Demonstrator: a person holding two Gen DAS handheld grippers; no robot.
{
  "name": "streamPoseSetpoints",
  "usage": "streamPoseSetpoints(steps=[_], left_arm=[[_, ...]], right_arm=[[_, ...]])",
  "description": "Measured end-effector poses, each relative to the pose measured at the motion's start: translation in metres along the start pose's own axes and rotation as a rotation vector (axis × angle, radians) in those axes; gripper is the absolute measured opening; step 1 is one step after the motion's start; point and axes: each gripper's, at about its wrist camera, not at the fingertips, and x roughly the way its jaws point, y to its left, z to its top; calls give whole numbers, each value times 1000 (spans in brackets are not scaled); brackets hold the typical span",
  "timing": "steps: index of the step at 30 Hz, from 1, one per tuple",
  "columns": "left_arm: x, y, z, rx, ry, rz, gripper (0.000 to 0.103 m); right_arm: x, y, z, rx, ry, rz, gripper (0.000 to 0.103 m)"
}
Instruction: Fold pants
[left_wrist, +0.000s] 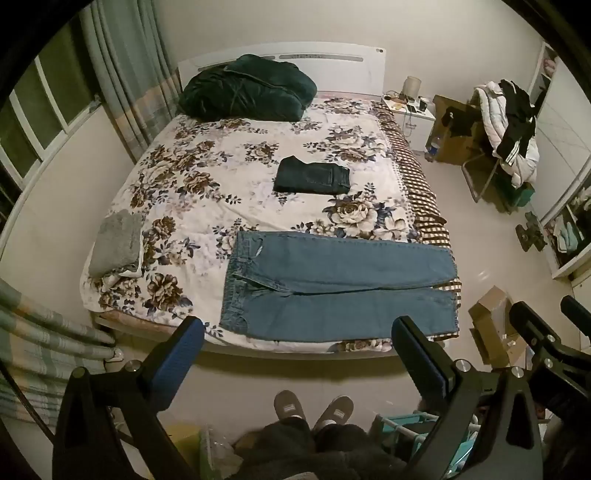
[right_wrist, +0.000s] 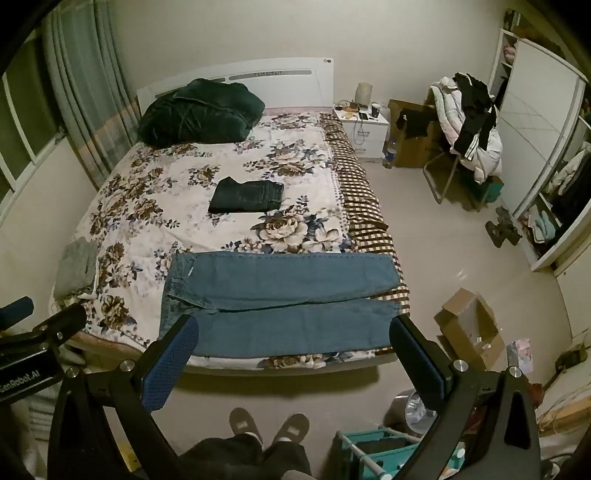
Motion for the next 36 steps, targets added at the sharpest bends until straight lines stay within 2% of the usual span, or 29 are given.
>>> streamPoseSetpoints(steps=[36], left_arm=[[0,0,0,-6,3,-10,103]], right_arm=[[-6,6,-5,-29,10,-28,103]])
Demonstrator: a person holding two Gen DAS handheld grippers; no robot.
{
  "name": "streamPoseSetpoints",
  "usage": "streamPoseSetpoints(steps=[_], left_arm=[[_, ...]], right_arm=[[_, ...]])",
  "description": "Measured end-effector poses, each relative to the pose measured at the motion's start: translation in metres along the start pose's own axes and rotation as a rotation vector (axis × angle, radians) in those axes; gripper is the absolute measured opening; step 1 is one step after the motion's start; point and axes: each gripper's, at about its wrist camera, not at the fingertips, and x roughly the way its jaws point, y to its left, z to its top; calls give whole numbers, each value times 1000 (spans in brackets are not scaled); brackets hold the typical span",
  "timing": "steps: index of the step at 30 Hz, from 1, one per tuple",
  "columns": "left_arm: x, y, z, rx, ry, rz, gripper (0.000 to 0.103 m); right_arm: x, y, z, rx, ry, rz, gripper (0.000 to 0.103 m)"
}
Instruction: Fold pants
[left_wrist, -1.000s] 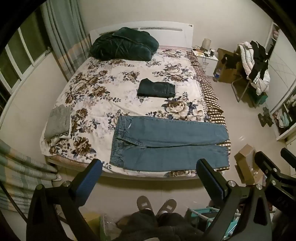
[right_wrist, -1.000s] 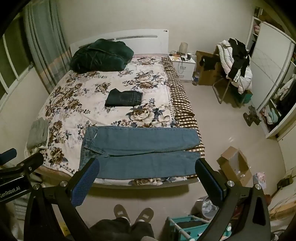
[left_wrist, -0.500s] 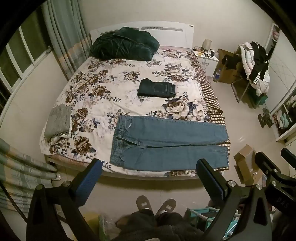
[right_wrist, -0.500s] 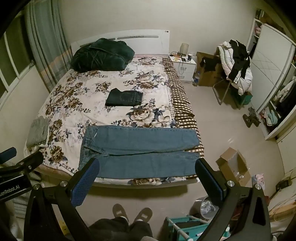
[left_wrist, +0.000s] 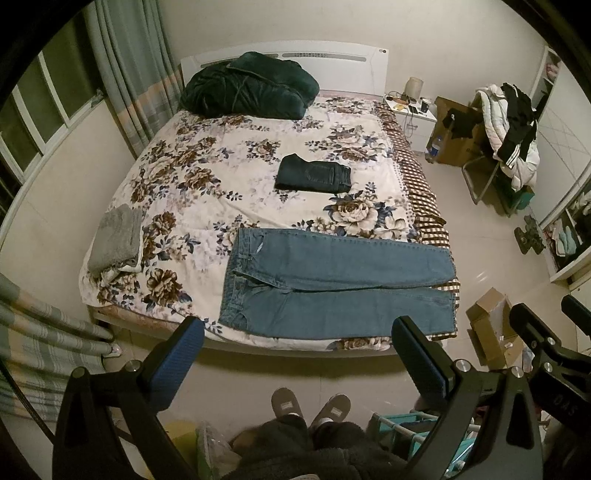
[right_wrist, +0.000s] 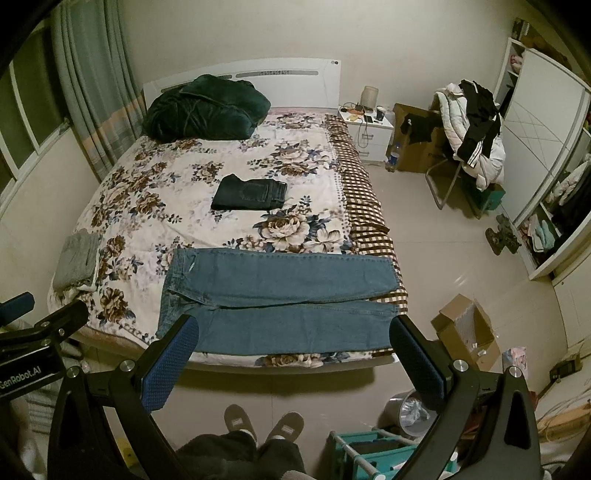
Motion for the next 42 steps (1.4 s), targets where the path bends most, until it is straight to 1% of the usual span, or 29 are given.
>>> streamPoseSetpoints(steps=[34,42], left_arm=[[1,0,1,-3,0,-1,103],[1,0,1,-2,0,-3,103]], right_arm=[[-3,11,-7,-6,8,5,103],[-4,13,-2,-6,11,4,103]])
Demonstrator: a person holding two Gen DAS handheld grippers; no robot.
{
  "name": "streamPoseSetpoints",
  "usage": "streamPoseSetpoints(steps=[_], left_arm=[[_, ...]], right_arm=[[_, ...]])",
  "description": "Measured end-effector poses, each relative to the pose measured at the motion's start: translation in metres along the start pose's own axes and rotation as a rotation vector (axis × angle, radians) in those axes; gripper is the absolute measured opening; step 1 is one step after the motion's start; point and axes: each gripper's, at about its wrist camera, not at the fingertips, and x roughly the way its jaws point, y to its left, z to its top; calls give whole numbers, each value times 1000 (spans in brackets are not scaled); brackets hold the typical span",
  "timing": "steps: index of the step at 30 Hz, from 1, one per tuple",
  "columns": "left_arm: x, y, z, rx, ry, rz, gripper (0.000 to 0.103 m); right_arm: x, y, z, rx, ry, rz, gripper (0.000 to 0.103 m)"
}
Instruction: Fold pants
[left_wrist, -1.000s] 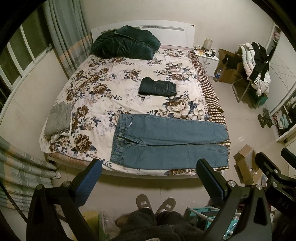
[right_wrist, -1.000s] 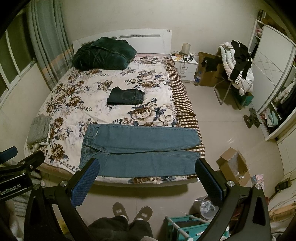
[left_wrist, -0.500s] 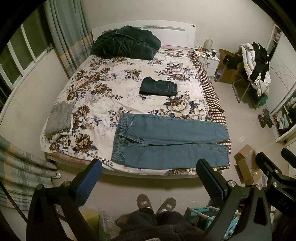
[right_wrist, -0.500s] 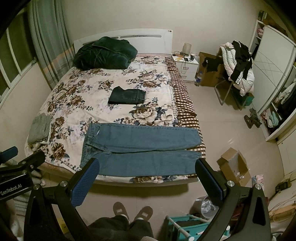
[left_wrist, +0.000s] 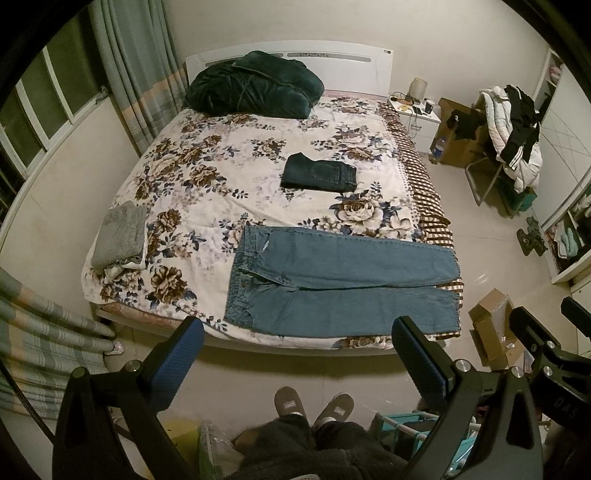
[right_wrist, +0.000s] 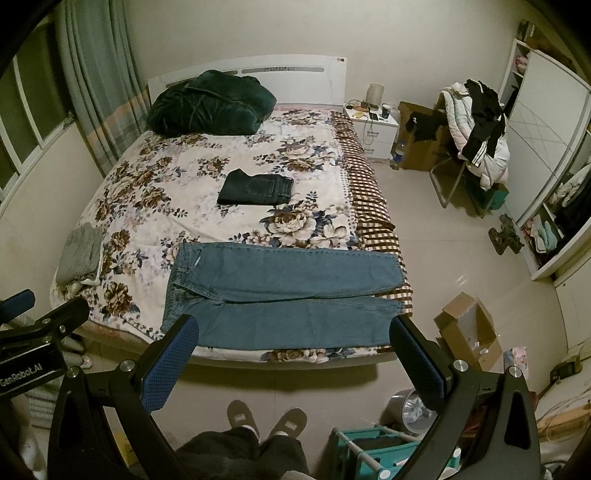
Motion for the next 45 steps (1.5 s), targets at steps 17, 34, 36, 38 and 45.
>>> streamPoseSetpoints(steps=[17,34,36,38,45], left_arm=[[13,15,-6,-6,-13,12,103],[256,13,100,-171,60,147,103],[305,2,114,-215,126,159,103],[345,-8,127,-248,180,169,103],[532,-40,155,-337,414,219,103]], right_arm=[[25,15,-18,45,34,0,103],[338,-107,55,476,266,-113,103],[394,-130,66,504,314,-120,103],[463,-155,75,521,380,-127,103],[684,-226,96,648,525,-103,103]])
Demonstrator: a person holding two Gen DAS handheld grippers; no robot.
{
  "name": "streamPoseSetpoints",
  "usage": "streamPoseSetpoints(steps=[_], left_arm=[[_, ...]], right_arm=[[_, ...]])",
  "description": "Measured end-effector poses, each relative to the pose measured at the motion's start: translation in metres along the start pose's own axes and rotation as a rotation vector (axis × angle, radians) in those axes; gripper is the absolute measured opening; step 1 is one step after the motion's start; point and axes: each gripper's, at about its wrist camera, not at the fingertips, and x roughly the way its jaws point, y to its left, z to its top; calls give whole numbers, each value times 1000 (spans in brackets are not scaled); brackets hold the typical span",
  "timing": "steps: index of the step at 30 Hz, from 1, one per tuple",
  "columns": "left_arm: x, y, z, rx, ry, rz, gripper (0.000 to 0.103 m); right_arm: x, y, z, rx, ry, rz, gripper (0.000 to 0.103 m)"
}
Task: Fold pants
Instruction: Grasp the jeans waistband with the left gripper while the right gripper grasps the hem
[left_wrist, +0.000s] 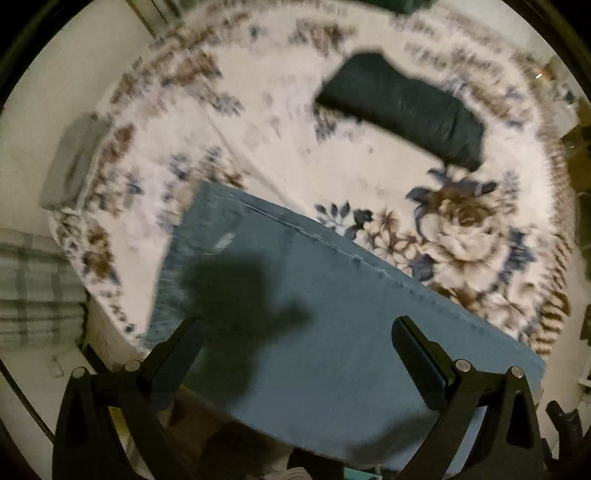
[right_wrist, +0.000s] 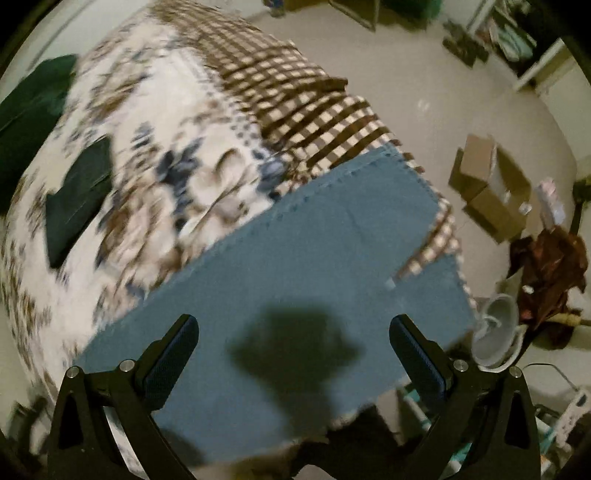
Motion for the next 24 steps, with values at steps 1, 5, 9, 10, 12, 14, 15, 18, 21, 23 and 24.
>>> streamPoseSetpoints(steps=[1,5,9,10,12,14,15,18,21,23,24], left_arm=[[30,-13,10,-5,35,19,103],[111,-33,33,-56,164,33,103],[176,-35,46,-140,284,18,103],[188,-32,49,-174,307,4,103],[202,-25,55,-232,330,-18,103],[209,-21,59,-260,332,-28,103],[210,-20,61,-264,328,-34,103],[197,-20,62,-220,235,-51,89],[177,-13,58,-191,168,-55,45],[163,1,54,-211,142,-136,15],[154,9,51,-221,124,-175,14]], right_arm=[[19,0,15,17,9,-3,103],[96,-5,69,84,58,-34,103],[160,-22,104,189,127,-37,103],[170,-25,110,212,137,-37,103],[190,-31,123,263,157,-31,103],[204,-32,130,288,175,-32,103],[210,-32,133,297,187,-37,103],[219,-31,139,305,196,-52,96],[215,-31,138,291,192,-68,67],[211,-32,137,296,186,-64,38],[209,-33,135,301,186,-50,30]])
